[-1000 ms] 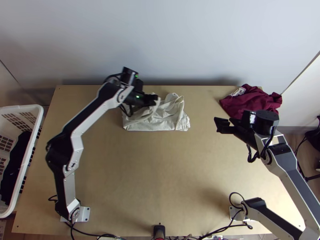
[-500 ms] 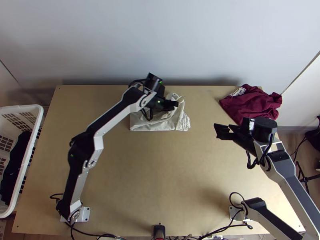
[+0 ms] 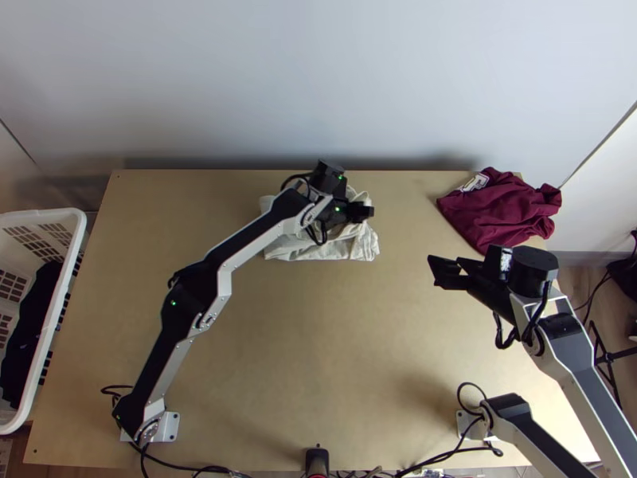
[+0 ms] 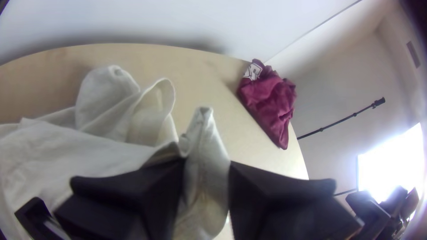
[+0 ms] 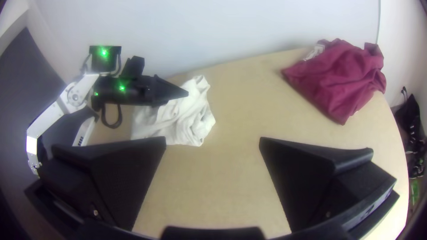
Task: Fold the t-shirt
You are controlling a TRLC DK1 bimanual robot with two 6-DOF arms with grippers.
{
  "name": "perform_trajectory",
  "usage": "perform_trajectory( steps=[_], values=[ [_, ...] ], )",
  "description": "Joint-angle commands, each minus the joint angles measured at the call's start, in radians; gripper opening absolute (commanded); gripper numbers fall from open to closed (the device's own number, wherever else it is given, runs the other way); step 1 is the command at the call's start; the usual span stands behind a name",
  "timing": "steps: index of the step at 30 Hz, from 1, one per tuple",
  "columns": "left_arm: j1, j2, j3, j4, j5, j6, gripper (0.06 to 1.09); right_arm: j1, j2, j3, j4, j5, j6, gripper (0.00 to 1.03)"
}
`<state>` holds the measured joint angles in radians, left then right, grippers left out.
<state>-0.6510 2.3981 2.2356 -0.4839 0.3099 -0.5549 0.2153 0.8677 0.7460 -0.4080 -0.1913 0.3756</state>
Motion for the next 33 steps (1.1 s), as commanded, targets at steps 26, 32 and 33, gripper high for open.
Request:
perform_trajectory(
  steps=[26, 32, 33],
  values=[
    [0.215, -0.649, -0.567, -0.079, -0.032, 0.208, 1.03, 0.197, 0.24, 0.058, 0.164, -0.023, 0.025, 0.97],
    [0.34, -0.786, -0.93, -0.027, -0.032, 0.277, 1.03, 0.3, 0.432, 0.196, 0.178, -0.023, 0.025, 0.97],
    [0.352, -0.786, -0.959, -0.024, -0.032, 0.276, 1.03, 0.314, 0.461, 0.22, 0.178, -0.023, 0.025, 0.97]
  ],
)
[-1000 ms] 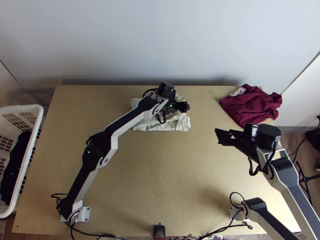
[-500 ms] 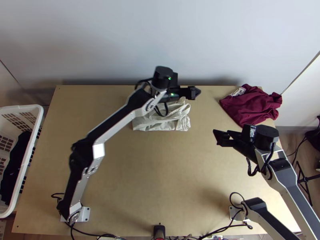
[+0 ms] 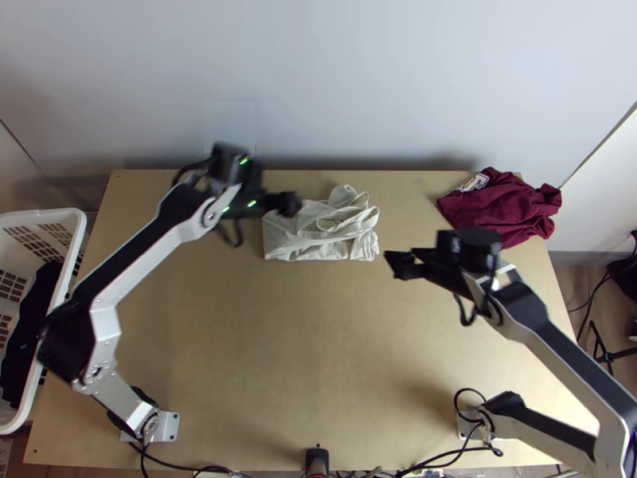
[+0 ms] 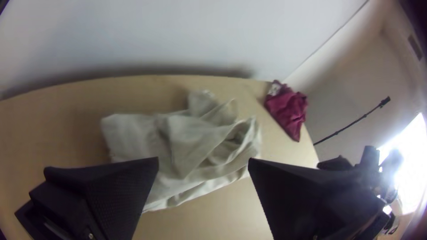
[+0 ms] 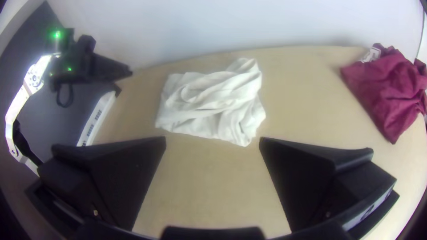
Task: Fold the t-shirt
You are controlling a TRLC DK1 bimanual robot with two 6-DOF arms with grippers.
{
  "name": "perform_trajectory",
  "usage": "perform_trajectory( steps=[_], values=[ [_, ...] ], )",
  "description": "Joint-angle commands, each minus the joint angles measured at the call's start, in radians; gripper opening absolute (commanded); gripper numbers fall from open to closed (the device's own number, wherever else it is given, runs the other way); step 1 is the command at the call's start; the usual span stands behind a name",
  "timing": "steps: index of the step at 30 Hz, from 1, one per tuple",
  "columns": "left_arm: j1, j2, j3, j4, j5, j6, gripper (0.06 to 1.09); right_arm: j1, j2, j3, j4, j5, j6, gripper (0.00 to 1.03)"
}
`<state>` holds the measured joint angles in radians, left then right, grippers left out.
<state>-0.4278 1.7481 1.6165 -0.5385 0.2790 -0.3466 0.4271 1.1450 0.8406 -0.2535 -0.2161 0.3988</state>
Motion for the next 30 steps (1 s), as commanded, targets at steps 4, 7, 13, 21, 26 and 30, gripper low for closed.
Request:
perform_trajectory(
  steps=[4, 7, 13, 21, 26, 30],
  values=[
    [0.164, -0.125, -0.412, 0.035, -0.009, 0.054, 1.03, 0.15, 0.295, 0.218, 0.014, 0.0, 0.054, 0.98],
    [0.169, -0.13, -0.461, 0.045, -0.02, 0.051, 1.03, 0.203, 0.387, 0.265, 0.005, 0.0, 0.097, 0.98],
    [0.173, -0.125, -0.523, 0.109, -0.018, 0.009, 1.03, 0.266, 0.57, 0.391, -0.001, -0.014, 0.135, 0.98],
    [0.189, -0.164, -0.511, 0.109, -0.018, -0.02, 1.03, 0.265, 0.677, 0.497, -0.006, -0.054, 0.235, 0.98],
    [0.212, -0.176, -0.518, 0.106, -0.018, -0.026, 1.03, 0.268, 0.682, 0.44, -0.003, -0.057, 0.313, 0.98],
    [0.227, -0.177, -0.534, 0.107, -0.018, -0.031, 1.03, 0.26, 0.711, 0.422, -0.001, -0.08, 0.411, 0.98]
  ],
)
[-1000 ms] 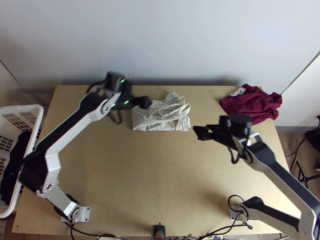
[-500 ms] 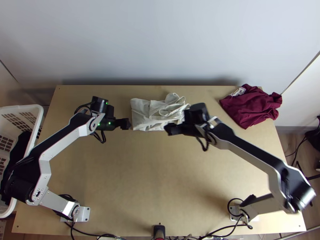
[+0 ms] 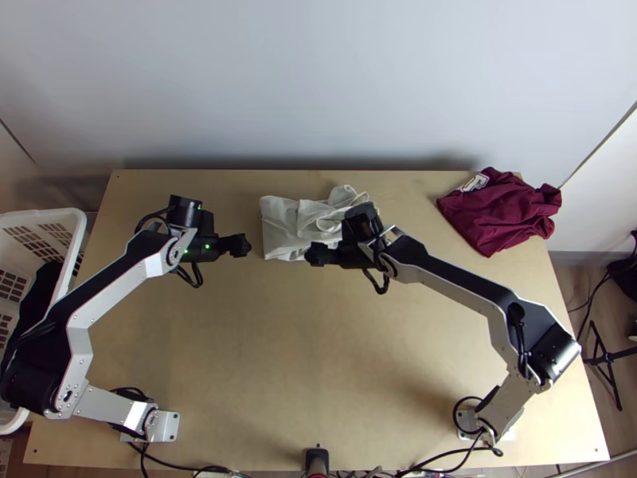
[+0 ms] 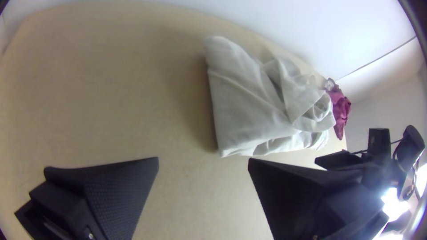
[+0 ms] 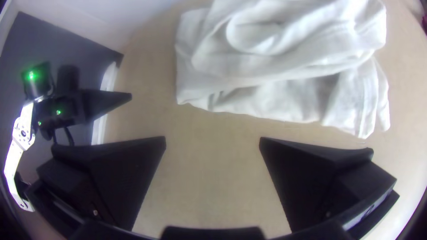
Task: Fold the t-shirt
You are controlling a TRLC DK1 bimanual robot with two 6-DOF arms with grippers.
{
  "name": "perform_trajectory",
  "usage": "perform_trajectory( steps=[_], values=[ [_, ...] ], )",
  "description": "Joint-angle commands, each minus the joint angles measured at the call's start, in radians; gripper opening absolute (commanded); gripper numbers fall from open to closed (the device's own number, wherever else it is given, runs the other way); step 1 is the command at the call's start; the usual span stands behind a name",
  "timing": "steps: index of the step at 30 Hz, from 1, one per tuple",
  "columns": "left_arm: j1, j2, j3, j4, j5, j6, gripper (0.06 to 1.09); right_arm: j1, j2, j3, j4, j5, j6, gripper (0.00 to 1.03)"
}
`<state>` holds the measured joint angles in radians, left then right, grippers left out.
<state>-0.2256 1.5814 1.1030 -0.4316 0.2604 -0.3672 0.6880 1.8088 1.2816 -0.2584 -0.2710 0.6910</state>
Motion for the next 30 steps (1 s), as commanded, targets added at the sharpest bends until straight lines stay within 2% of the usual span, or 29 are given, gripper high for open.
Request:
perform_trajectory(
  steps=[1, 7, 13, 15, 23, 25, 27, 30],
  values=[
    [0.029, -0.011, -0.023, 0.002, 0.0, -0.01, 1.03, -0.002, 0.06, -0.019, 0.007, -0.025, 0.143, 0.98],
    [0.055, -0.021, -0.023, 0.028, 0.0, -0.01, 1.03, -0.021, 0.146, 0.007, 0.064, -0.017, 0.225, 0.98],
    [0.081, -0.024, -0.028, 0.04, -0.001, -0.001, 1.03, -0.031, 0.178, 0.015, 0.165, 0.112, 0.269, 0.98],
    [0.089, -0.024, -0.034, 0.054, -0.001, 0.001, 1.03, -0.035, 0.179, 0.015, 0.182, 0.148, 0.272, 0.97],
    [0.111, -0.015, -0.026, 0.085, -0.001, 0.017, 1.03, -0.062, 0.25, 0.058, 0.281, 0.182, 0.278, 0.94],
    [0.115, -0.012, -0.026, 0.091, -0.001, 0.025, 1.03, -0.068, 0.279, 0.102, 0.286, 0.182, 0.263, 0.78],
    [0.12, -0.003, -0.025, 0.093, 0.0, 0.031, 1.03, -0.071, 0.29, 0.136, 0.286, 0.196, 0.246, 0.54],
    [0.124, 0.003, -0.025, 0.093, -0.001, 0.034, 1.03, -0.076, 0.311, 0.186, 0.258, 0.204, 0.202, 0.48]
  ],
)
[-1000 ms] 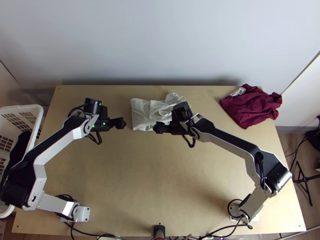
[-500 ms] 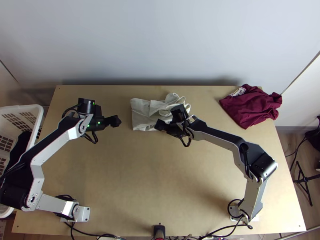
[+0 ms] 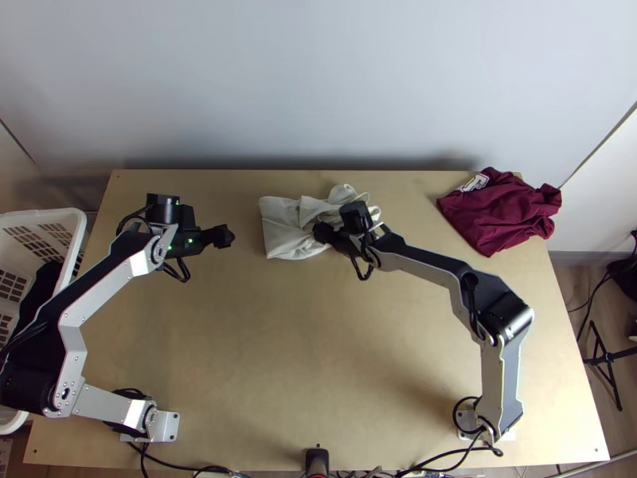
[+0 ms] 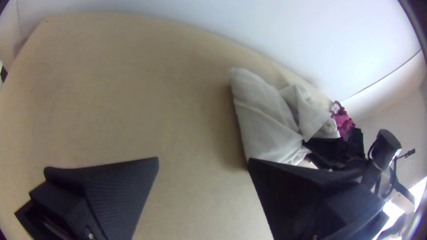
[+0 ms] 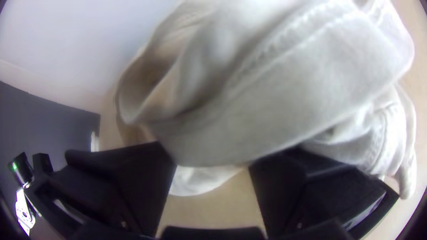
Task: Fold the t-shirt
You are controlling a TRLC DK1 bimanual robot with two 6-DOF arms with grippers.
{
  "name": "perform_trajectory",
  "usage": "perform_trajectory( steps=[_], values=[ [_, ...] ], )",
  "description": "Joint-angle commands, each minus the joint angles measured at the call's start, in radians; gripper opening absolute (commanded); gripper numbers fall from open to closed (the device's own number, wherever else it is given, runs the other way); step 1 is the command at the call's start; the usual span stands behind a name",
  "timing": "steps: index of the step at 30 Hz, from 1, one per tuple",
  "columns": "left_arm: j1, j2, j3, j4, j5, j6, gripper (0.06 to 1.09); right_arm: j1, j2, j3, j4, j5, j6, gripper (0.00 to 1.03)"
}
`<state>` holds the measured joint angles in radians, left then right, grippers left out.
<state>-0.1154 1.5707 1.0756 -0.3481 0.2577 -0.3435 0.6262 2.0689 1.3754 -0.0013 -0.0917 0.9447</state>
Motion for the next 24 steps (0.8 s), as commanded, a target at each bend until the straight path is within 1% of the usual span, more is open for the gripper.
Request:
perform_trajectory(
  steps=[1, 3, 4, 5, 11, 14, 20, 24],
  values=[
    [0.014, 0.017, 0.003, 0.009, 0.003, 0.012, 1.03, -0.014, 0.059, 0.114, -0.034, 0.026, -0.067, 0.47],
    [0.017, 0.018, 0.001, 0.008, 0.002, 0.017, 1.03, -0.014, 0.065, 0.139, -0.08, 0.024, -0.09, 0.46],
    [0.019, 0.018, 0.0, 0.008, 0.003, 0.017, 1.03, -0.013, 0.063, 0.137, -0.083, 0.026, -0.093, 0.31],
    [0.02, 0.018, 0.0, 0.008, 0.003, 0.015, 1.03, -0.011, 0.059, 0.136, -0.085, 0.038, -0.101, 0.08],
    [0.028, 0.012, -0.003, 0.003, 0.002, 0.017, 1.03, -0.011, 0.022, 0.143, -0.086, 0.044, -0.198, 0.03],
    [0.036, 0.003, -0.003, 0.0, 0.002, 0.018, 1.03, -0.011, -0.026, 0.125, -0.092, 0.027, -0.265, 0.03],
    [0.045, -0.009, -0.006, -0.003, 0.002, 0.021, 1.03, -0.005, -0.112, 0.053, -0.089, -0.011, -0.302, 0.03],
    [0.043, -0.024, -0.006, -0.005, 0.003, 0.02, 1.03, -0.003, -0.161, 0.033, -0.088, -0.011, -0.313, 0.03]
  ],
)
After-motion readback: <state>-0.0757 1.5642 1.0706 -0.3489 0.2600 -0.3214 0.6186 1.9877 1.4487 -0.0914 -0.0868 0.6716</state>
